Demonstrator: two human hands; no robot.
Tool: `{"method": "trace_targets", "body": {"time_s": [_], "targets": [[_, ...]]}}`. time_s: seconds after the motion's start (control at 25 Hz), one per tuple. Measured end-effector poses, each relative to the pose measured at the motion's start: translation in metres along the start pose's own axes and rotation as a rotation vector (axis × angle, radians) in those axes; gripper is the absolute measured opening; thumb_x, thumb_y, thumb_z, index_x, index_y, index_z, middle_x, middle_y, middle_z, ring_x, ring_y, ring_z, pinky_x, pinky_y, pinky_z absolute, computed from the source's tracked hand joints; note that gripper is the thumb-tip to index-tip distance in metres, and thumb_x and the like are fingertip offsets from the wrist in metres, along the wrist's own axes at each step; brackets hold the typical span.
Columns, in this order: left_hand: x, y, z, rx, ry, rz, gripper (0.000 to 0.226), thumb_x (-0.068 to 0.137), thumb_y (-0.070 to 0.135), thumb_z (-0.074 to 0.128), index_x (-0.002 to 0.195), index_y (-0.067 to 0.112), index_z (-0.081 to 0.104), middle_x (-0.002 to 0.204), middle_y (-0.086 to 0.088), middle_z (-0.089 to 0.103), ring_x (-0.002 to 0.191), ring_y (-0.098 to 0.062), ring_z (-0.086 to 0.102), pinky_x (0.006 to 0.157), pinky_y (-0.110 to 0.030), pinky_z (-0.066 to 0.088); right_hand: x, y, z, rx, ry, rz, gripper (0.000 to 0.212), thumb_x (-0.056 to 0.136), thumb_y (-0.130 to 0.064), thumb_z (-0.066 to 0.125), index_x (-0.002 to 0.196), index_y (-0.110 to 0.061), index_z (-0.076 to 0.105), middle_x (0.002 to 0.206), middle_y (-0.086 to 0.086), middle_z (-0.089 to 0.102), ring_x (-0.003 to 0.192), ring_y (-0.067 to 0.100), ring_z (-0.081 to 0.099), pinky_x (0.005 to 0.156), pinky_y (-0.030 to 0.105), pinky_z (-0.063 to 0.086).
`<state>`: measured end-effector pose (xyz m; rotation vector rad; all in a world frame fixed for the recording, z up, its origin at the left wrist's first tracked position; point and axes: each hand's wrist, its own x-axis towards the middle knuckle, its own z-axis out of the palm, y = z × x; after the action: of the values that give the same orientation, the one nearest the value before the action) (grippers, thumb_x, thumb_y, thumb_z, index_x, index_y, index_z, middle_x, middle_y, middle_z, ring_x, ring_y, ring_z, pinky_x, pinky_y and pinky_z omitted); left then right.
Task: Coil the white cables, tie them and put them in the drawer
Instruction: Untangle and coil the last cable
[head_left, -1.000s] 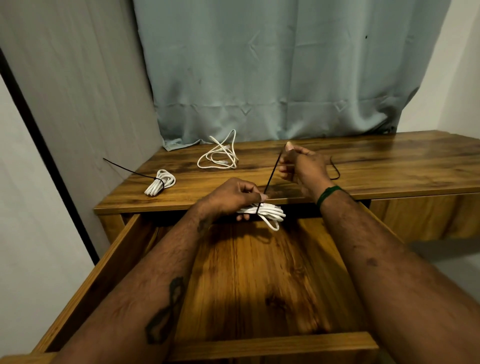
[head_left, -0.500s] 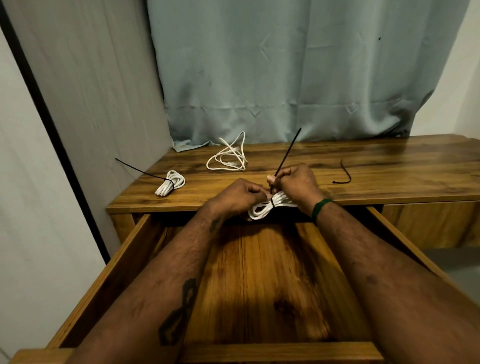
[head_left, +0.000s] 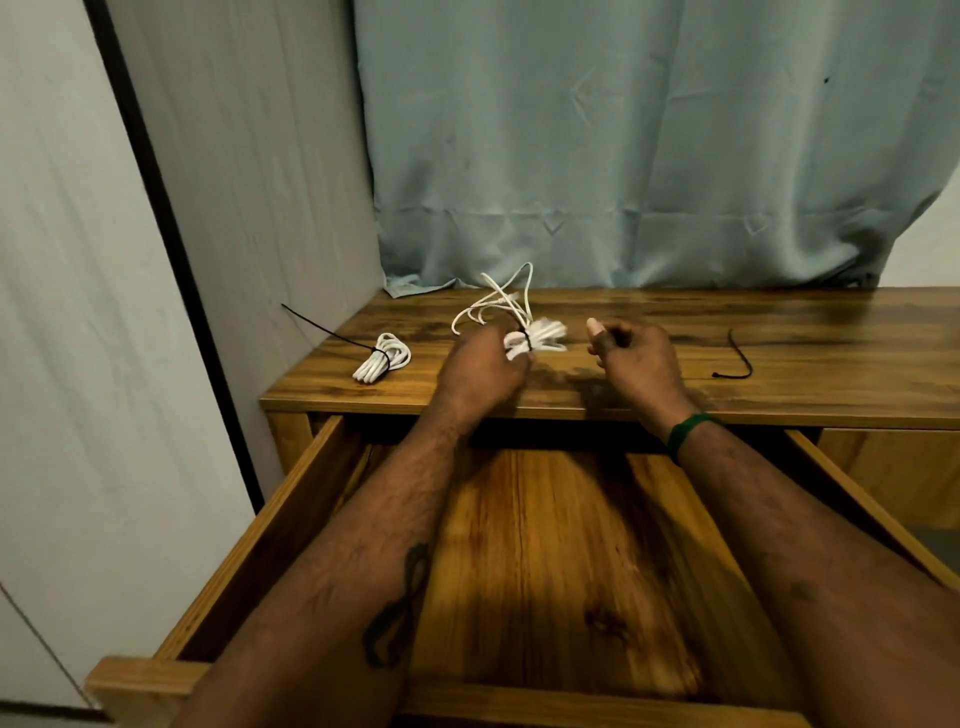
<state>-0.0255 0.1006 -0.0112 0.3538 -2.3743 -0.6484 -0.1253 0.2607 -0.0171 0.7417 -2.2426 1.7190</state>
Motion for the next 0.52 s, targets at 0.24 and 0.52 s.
{"method": "trace_targets", "body": {"time_s": [0.24,0.52], "targets": [[-0.001,-0.064,-0.023,0.297,0.164,-0.397,0.038,0.084,0.015,0.072,0.119,0.005,0.064,0.124,-0.016,0.064,0.110,-0.032,0.063,0.094,-0.040,0.054,-0.019,0.008,0.025,-0.448,-0.340,-0.111,0.029,0.096,-0.040,0.062,0.083,-0.016,0.072,0.080,0.002,0.069,0.079,0.021,0.063,0.069,0.029,0.045],[-0.003,-0.074,-0.028,0.479,0.202,-0.450,0.056,0.085,0.019,0.071,0.134,0.005,0.049,0.132,-0.017,0.061,0.121,-0.034,0.058,0.097,-0.043,0.048,-0.020,0.011,0.038,-0.524,-0.389,-0.136,0.029,0.093,-0.051,0.059,0.102,-0.026,0.072,0.108,-0.002,0.066,0.105,0.022,0.060,0.098,0.047,0.047]]}}
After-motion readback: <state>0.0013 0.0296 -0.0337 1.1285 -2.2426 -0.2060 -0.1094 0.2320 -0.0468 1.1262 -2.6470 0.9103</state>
